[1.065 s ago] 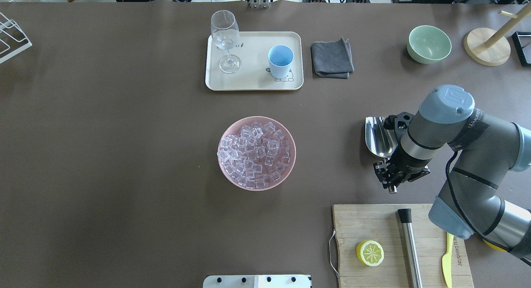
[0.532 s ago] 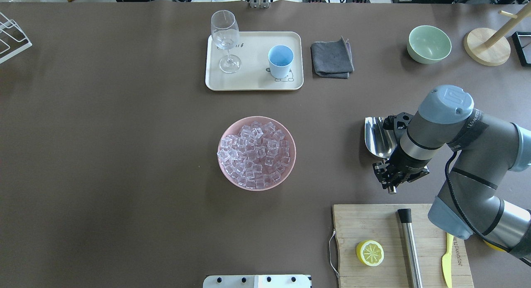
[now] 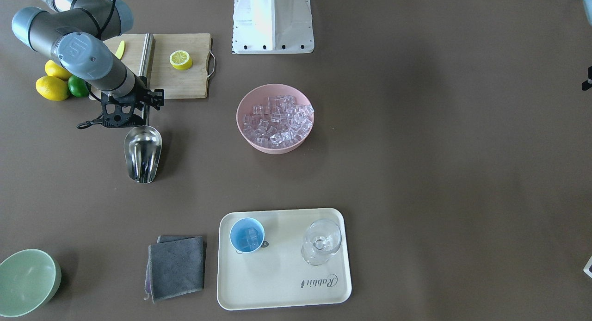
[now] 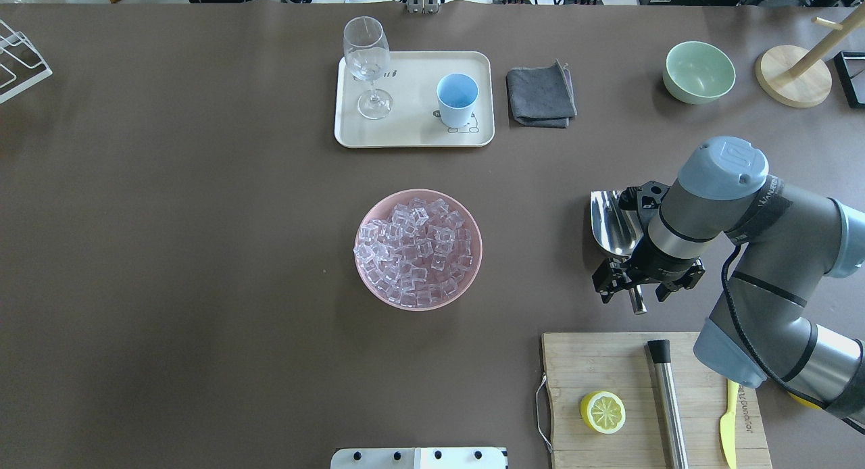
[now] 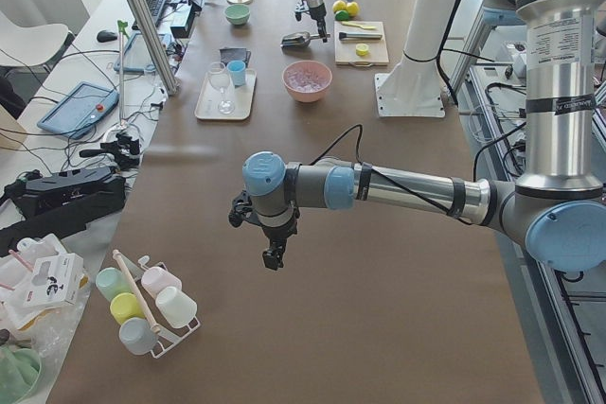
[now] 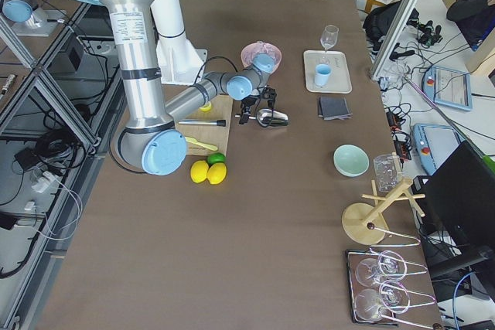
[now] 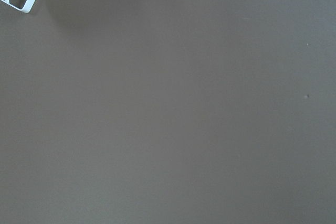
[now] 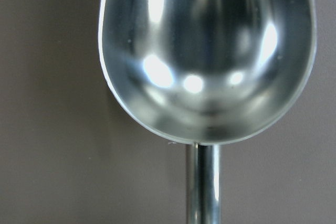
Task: Put ice in cup with scoop
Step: 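Lower the scoop onto the table and open the right gripper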
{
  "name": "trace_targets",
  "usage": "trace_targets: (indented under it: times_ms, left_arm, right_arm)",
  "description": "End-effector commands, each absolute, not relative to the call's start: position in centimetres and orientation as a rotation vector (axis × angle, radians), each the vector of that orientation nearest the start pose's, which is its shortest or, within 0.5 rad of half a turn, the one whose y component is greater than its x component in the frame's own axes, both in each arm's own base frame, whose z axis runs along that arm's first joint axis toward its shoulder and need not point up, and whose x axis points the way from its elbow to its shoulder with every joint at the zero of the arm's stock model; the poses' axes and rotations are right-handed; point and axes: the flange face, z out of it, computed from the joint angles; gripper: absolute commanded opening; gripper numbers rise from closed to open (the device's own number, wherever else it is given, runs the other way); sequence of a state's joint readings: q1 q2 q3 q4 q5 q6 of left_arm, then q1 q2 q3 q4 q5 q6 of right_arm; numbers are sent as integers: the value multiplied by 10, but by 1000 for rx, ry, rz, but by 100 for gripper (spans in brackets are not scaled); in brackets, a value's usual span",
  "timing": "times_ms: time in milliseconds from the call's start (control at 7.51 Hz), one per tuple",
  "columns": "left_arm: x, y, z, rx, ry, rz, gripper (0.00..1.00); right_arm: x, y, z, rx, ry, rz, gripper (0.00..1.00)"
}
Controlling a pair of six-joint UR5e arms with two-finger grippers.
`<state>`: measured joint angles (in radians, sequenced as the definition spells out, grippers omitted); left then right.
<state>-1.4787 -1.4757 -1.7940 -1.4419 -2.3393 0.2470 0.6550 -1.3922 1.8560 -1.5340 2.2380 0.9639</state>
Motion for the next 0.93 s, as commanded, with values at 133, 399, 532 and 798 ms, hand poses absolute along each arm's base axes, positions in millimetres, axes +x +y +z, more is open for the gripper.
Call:
trace_targets:
  times_ms: [133, 399, 532, 798]
  left_arm:
    - [-23, -452, 607, 60, 770, 322, 98]
    - [-23, -452, 607, 59, 770, 323, 98]
    - [-23, -452, 607, 59, 770, 324, 98]
    - [-23, -452, 607, 60, 770, 326, 98]
  right_arm:
    - [-394, -394, 426, -239, -771, -121, 99]
    - [-394, -394, 426, -239, -771, -121, 99]
    - [-394, -394, 426, -239, -771, -121, 99]
    - [-391, -391, 417, -233, -789, -129, 99]
